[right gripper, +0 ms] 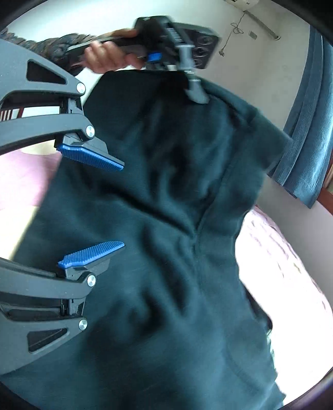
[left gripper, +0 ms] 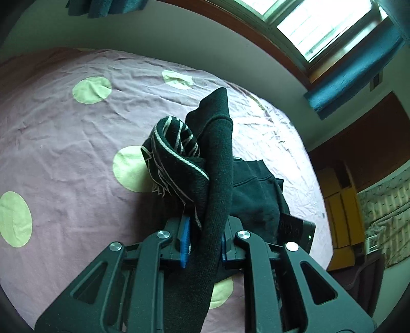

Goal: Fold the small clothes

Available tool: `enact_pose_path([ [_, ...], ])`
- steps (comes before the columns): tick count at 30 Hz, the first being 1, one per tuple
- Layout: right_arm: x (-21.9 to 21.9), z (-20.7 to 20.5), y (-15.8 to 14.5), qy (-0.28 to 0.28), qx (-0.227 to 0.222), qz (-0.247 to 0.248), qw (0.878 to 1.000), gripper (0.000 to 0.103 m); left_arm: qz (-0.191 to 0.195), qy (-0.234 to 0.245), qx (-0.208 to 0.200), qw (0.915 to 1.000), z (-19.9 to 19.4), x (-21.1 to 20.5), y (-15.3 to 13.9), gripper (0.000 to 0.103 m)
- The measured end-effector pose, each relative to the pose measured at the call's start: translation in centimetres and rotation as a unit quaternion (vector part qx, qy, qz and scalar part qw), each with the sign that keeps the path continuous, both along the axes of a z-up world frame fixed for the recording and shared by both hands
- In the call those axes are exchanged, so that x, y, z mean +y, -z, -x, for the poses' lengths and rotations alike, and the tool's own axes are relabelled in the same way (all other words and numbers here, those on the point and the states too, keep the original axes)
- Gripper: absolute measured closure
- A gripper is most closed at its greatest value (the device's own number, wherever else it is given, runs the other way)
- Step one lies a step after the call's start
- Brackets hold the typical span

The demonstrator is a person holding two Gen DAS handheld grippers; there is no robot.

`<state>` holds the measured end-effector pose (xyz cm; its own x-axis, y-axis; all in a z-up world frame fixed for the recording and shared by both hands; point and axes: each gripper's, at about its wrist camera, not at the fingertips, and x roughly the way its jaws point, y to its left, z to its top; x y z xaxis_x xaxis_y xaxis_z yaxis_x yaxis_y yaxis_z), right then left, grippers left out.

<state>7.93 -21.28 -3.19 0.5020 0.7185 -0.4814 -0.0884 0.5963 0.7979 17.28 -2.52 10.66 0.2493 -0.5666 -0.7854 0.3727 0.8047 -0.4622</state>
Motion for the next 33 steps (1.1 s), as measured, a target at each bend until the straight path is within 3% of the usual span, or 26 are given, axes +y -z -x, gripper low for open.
enact_pose_path([
  [4, -2.4, 2.7, 0.2, 0.011, 0.025, -0.005, 1.0, 0.045, -0.051, -0.01, 0.0, 0.9987, 0.7, -4.7, -0.7, 0.086],
  [8, -5.5, 4.8, -0.3, 0.035, 0.021, -0.013, 0.999, 0.045, -0.099, -0.029, -0.01, 0.9946, 1.5, -9.7, -0.7, 0.086],
  [12, -9.1, 6.5, -1.0, 0.061, 0.024, -0.033, 0.997, 0.045, -0.171, -0.039, -0.033, 0.9839, 2.4, -15.3, 0.4, 0.086],
  [16, -12.7, 8.8, -1.0, 0.087, 0.025, -0.034, 0.995, 0.045, -0.239, -0.055, -0.027, 0.9689, 2.9, -20.4, 3.4, 0.086],
  [23, -17.0, 12.7, -0.3, 0.127, 0.027, -0.072, 0.989, 0.045, -0.364, -0.081, -0.054, 0.9262, 4.9, -26.7, 10.6, 0.085],
  [24, -17.5, 13.2, -0.1, 0.132, 0.027, -0.076, 0.988, 0.045, -0.376, -0.082, -0.062, 0.9208, 5.2, -27.2, 11.2, 0.084],
  [28, -18.7, 13.5, 0.7, 0.149, 0.032, -0.09, 0.984, 0.045, -0.437, -0.096, -0.12, 0.8861, 6.9, -29.1, 12.3, 0.083],
  [29, -19.2, 13.7, 0.8, 0.154, 0.033, -0.089, 0.983, 0.045, -0.442, -0.099, -0.122, 0.8831, 7.0, -29.3, 12.1, 0.082],
  [30, -19.4, 14.0, 0.8, 0.16, 0.034, -0.09, 0.982, 0.045, -0.437, -0.104, -0.124, 0.8846, 7.2, -29.2, 11.7, 0.08],
  [32, -19.7, 14.1, 1.0, 0.164, 0.034, -0.095, 0.981, 0.045, -0.404, -0.109, -0.123, 0.8999, 7.7, -28.9, 10.5, 0.076],
  [33, -19.8, 13.6, 1.1, 0.166, 0.034, -0.095, 0.981, 0.045, -0.382, -0.107, -0.121, 0.91, 8.1, -28.9, 9.9, 0.068],
])
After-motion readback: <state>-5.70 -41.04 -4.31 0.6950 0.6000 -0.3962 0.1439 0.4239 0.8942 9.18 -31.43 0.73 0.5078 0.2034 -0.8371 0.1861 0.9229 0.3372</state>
